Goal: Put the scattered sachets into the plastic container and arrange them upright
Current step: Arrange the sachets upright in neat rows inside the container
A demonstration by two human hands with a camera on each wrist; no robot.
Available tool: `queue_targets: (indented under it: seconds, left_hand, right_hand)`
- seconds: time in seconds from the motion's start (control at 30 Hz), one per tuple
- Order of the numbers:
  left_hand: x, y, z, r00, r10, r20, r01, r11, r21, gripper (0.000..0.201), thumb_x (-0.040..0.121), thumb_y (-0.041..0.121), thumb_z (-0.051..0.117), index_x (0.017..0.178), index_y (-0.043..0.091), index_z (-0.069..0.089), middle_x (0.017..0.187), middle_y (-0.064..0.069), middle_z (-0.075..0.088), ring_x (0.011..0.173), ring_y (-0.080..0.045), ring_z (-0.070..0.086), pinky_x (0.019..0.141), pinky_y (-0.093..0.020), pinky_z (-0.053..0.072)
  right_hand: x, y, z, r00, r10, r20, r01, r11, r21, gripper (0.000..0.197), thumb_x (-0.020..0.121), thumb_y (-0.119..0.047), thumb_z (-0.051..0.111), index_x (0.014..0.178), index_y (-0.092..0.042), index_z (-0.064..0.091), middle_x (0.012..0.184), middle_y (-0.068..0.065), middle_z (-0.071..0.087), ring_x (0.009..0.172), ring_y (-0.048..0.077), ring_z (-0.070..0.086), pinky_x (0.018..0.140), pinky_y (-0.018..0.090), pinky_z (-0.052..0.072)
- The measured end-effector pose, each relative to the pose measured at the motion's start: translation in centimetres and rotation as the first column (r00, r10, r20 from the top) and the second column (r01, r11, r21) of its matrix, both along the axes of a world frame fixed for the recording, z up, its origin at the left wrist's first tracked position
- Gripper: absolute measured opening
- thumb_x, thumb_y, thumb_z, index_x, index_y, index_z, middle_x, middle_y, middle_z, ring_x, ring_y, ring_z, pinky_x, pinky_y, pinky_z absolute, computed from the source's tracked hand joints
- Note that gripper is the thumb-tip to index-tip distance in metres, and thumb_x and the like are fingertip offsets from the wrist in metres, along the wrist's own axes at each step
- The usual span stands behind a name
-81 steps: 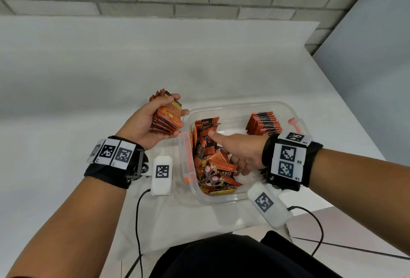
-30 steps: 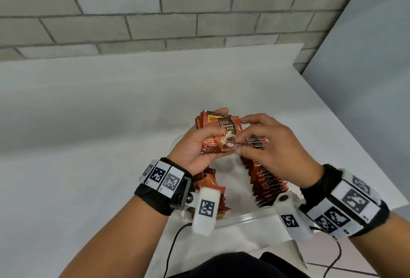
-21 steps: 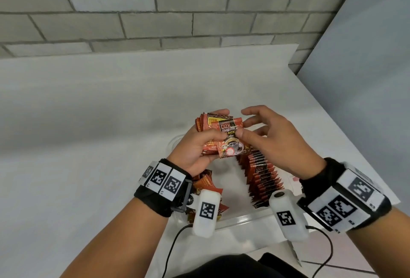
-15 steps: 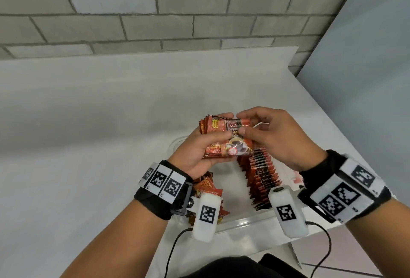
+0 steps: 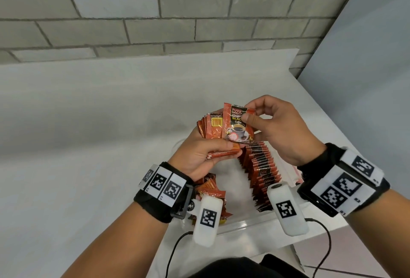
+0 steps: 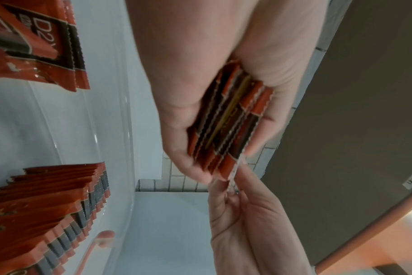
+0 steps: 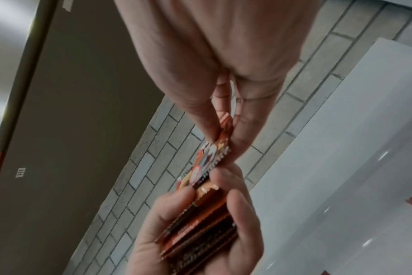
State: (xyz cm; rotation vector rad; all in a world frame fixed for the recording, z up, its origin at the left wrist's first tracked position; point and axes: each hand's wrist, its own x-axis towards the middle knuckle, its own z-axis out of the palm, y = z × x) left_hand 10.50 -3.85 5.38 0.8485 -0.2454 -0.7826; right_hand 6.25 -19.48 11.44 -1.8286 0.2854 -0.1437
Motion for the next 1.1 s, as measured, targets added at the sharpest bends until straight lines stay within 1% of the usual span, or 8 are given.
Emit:
queue_targets:
  seconds: [0.23, 0.37, 0.5, 0.6, 0.8, 0.9, 1.0, 1.1]
  left_hand:
    - [-0.1, 0.2, -0.1, 0.995, 0.084, -0.061, -0.086, 0.996, -0.029, 0.045, 0.074, -0.004, 0.060, 0.117, 0.009, 0.059, 0.097, -0.010, 0.072, 0.084, -0.022, 0.070, 0.076, -0.036, 0.057]
    - [0.1, 0.3, 0.0, 0.988, 0.145, -0.055, -0.147, 0.989, -0.024, 0.057, 0.075, -0.005, 0.063, 0.129, 0.010, 0.054, 0.105, -0.011, 0.070, 0.095, -0.026, 0.068, 0.078, -0.036, 0.057]
    - [0.4, 0.3, -0.3, 0.982, 0.184, -0.036, -0.183, 0.983, 0.024, 0.036, 0.076, -0.001, 0.063, 0.101, 0.023, 0.071, 0.100, -0.009, 0.072, 0.093, -0.025, 0.069, 0.076, -0.035, 0.058]
    - [0.7, 0.6, -0.4, 0.977, 0.209, -0.034, -0.205, 0.975, 0.087, 0.036, 0.084, -0.005, 0.060, 0.112, 0.018, 0.065, 0.101, -0.009, 0.072, 0.095, -0.025, 0.068, 0.077, -0.036, 0.057]
    - [1.7, 2.0, -0.2, 0.973, 0.231, -0.012, -0.226, 0.962, 0.153, 0.044, 0.071, 0.007, 0.070, 0.114, 0.013, 0.060, 0.095, -0.007, 0.070, 0.091, -0.021, 0.067, 0.078, -0.034, 0.053]
    - [2.6, 3.2, -0.4, 0.941, 0.334, -0.051, -0.322, 0.931, 0.170, 0.024, 0.076, 0.002, 0.067, 0.096, 0.014, 0.063, 0.083, -0.003, 0.065, 0.084, -0.021, 0.064, 0.077, -0.033, 0.050]
    - [3.1, 3.9, -0.9, 0.919, 0.385, -0.082, -0.363, 0.910, 0.200, 0.021, 0.085, 0.000, 0.060, 0.103, 0.011, 0.060, 0.081, -0.003, 0.063, 0.080, -0.020, 0.063, 0.074, -0.032, 0.049]
    - [3.2, 4.0, -1.3, 0.914, 0.380, -0.140, -0.345, 0.912, 0.220, 0.026, 0.086, 0.002, 0.060, 0.111, 0.010, 0.059, 0.085, -0.005, 0.062, 0.076, -0.018, 0.065, 0.072, -0.031, 0.051]
  right_hand:
    - [0.3, 0.2, 0.6, 0.999, 0.024, -0.024, -0.024, 0.999, 0.027, 0.012, 0.087, -0.005, 0.065, 0.088, -0.012, 0.055, 0.089, 0.006, 0.059, 0.059, 0.011, 0.067, 0.048, 0.023, 0.052]
    - [0.5, 0.6, 0.6, 0.998, 0.053, -0.044, -0.052, 0.999, 0.012, 0.012, 0.087, -0.005, 0.065, 0.089, -0.011, 0.054, 0.086, 0.008, 0.064, 0.063, 0.014, 0.068, 0.054, 0.031, 0.057]
    - [0.8, 0.6, 0.9, 0.998, 0.055, -0.018, -0.056, 0.997, -0.050, 0.015, 0.085, -0.006, 0.067, 0.086, -0.014, 0.055, 0.084, 0.007, 0.065, 0.073, 0.024, 0.069, 0.061, 0.037, 0.059]
    - [1.3, 0.3, 1.0, 0.992, 0.128, -0.021, -0.129, 0.971, -0.202, 0.016, 0.084, -0.010, 0.069, 0.088, -0.021, 0.058, 0.081, 0.002, 0.067, 0.077, 0.024, 0.068, 0.069, 0.038, 0.056]
    - [2.7, -1.0, 2.4, 0.942, 0.278, -0.190, -0.335, 0.829, -0.447, 0.005, 0.088, -0.020, 0.066, 0.093, -0.021, 0.063, 0.079, -0.001, 0.074, 0.061, -0.002, 0.060, 0.057, 0.006, 0.038]
    - [3.3, -1.5, 2.0, 0.925, 0.268, -0.269, -0.378, 0.709, -0.595, 0.001, 0.088, -0.021, 0.066, 0.087, -0.021, 0.065, 0.085, -0.006, 0.072, 0.075, 0.004, 0.063, 0.067, 0.015, 0.044]
    - [3.6, -1.1, 0.5, 0.892, 0.274, -0.360, -0.452, 0.484, -0.749, 0.008, 0.090, -0.023, 0.063, 0.094, -0.020, 0.069, 0.093, -0.005, 0.058, 0.088, 0.011, 0.053, 0.075, 0.025, 0.038]
    - [3.8, -0.4, -1.3, 0.849, 0.277, -0.450, -0.527, 0.386, -0.757, 0.014, 0.092, -0.023, 0.060, 0.099, -0.018, 0.071, 0.094, 0.000, 0.058, 0.086, 0.014, 0.053, 0.073, 0.025, 0.038]
